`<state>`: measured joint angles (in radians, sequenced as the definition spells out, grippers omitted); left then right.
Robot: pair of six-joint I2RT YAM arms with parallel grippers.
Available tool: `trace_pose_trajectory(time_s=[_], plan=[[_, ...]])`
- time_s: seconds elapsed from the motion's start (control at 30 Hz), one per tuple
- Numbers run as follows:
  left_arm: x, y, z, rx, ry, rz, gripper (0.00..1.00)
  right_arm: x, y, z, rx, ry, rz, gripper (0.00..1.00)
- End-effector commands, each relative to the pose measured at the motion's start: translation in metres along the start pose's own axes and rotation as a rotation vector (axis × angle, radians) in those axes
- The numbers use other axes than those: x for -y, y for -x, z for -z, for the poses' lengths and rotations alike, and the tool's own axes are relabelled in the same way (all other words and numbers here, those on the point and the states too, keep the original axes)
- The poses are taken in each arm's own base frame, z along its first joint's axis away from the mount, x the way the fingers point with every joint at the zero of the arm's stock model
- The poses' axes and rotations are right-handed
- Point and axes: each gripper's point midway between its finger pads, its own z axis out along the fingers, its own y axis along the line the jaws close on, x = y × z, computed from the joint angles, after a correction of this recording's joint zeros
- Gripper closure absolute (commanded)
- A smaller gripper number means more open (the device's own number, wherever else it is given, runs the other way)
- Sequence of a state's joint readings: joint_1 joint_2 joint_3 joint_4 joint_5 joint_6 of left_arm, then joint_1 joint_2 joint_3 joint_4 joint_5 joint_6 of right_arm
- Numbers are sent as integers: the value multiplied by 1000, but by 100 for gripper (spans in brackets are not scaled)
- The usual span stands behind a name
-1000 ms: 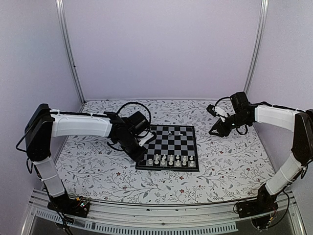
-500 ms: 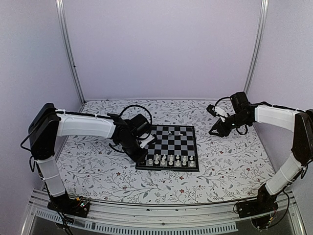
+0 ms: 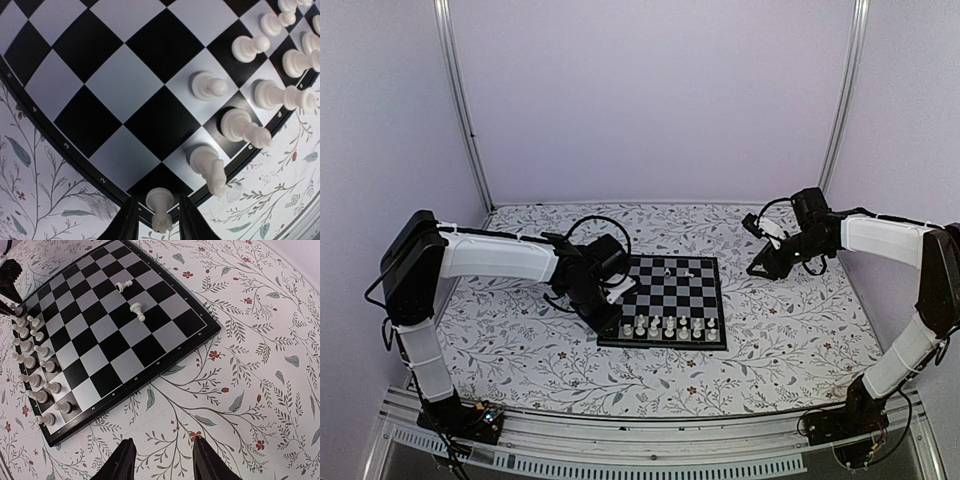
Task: Set up the chess pieces on the board
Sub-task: Place the chess piece on the chessboard, then pick up the chess piece from the chessboard.
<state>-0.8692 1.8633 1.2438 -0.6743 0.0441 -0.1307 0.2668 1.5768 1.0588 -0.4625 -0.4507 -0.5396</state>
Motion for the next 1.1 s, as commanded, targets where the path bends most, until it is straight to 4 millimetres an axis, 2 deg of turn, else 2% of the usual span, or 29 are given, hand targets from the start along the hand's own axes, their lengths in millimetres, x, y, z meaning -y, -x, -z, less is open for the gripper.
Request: trace_pose_trajectory(time_s=[0.0,0.17,0.3,0.47,0.57,0.67,0.77,0.9,1.07], plan=[[-10,17,18,39,26,14,68,-1,1,0,4,15,0,59],[-22,53,49,142,65,22,68,-2,15,9,34,23,13,59],[-27,88,63,236,82,22,68,-4,20,2,24,46,16,61],[-25,148,82,419,53,17,67,-10,27,-13,-6,68,26,64],[-18,181,83,497,2,-28,67,-10,30,-16,-7,75,22,65],[-17,206,71,513,-8,-85,67,-8,28,-16,-14,62,29,65],[-17,229,49,501,-22,-111,67,-8,25,-15,-13,52,29,65],[-14,245,18,486,-58,-108,67,-7,22,-13,-13,28,31,65],[-6,258,-10,487,-130,-83,67,-8,17,-11,-16,15,36,65]])
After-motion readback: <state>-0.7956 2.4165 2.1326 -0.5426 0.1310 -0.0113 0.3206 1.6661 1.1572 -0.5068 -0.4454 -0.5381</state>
